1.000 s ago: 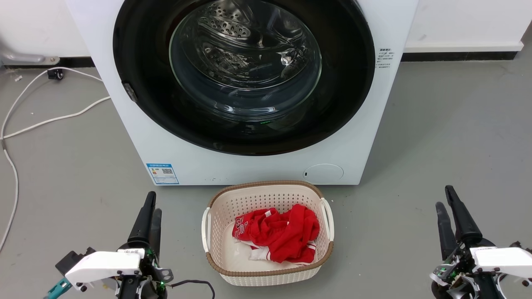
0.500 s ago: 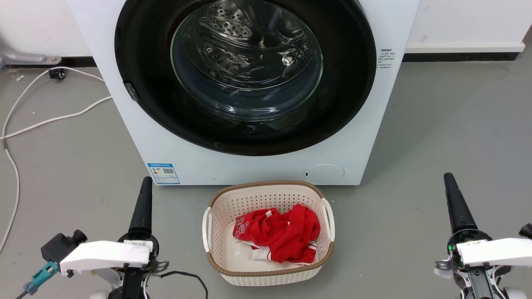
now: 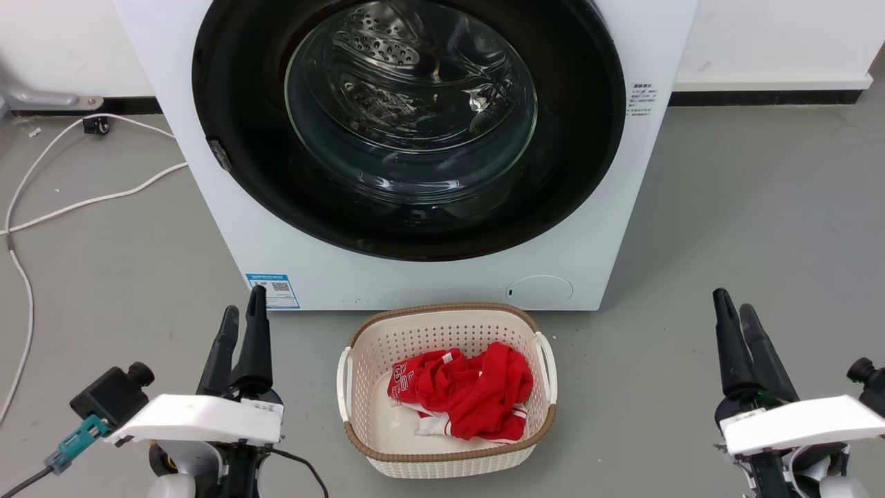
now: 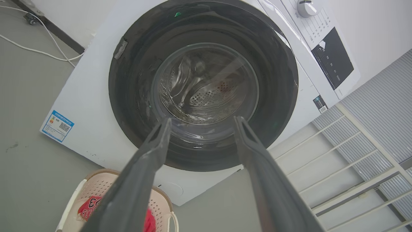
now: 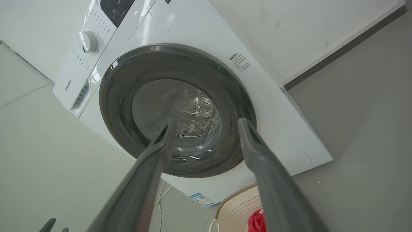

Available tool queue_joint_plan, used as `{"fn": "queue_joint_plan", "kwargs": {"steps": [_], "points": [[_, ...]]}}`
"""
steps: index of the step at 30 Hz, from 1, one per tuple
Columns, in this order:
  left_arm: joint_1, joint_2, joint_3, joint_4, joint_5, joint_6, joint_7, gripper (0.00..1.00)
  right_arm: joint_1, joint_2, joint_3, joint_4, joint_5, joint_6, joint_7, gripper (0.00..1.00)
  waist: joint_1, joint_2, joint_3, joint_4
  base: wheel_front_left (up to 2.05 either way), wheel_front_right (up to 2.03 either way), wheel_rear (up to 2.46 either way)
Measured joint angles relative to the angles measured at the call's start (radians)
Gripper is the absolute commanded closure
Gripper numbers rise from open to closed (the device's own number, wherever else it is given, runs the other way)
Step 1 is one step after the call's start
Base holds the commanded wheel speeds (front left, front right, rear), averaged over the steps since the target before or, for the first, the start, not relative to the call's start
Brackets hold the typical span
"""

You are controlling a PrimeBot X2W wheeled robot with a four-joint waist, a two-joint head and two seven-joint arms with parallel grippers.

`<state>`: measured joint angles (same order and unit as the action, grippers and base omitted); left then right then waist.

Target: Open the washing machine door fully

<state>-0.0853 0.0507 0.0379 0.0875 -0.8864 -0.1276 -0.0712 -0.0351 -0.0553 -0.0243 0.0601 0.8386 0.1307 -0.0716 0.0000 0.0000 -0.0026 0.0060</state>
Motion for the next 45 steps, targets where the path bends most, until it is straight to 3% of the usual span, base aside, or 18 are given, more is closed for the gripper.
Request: {"fn": "queue_joint_plan", "kwargs": {"steps": [8,17,45], "points": [[0.009,0.011,-0.030,-0.007,0.201,0.015,-0.031,0.00,0.015,0.000,0.008,0.000,-0.176,0.000,-0.017,0.00,0.0000,0.0000,-0.003,0.001,0.00,0.00,0.00],[0.015,0.033,-0.060,-0.017,0.330,0.048,-0.056,0.00,0.016,0.000,0.020,-0.005,-0.293,0.000,-0.017,0.00,0.0000,0.0000,-0.005,0.004,0.00,0.00,0.00],[0.024,0.077,-0.126,-0.052,0.605,0.136,-0.128,0.00,0.035,0.002,0.032,-0.040,-0.597,0.000,-0.023,0.00,0.0000,0.0000,-0.006,0.007,0.00,0.00,0.00]]}}
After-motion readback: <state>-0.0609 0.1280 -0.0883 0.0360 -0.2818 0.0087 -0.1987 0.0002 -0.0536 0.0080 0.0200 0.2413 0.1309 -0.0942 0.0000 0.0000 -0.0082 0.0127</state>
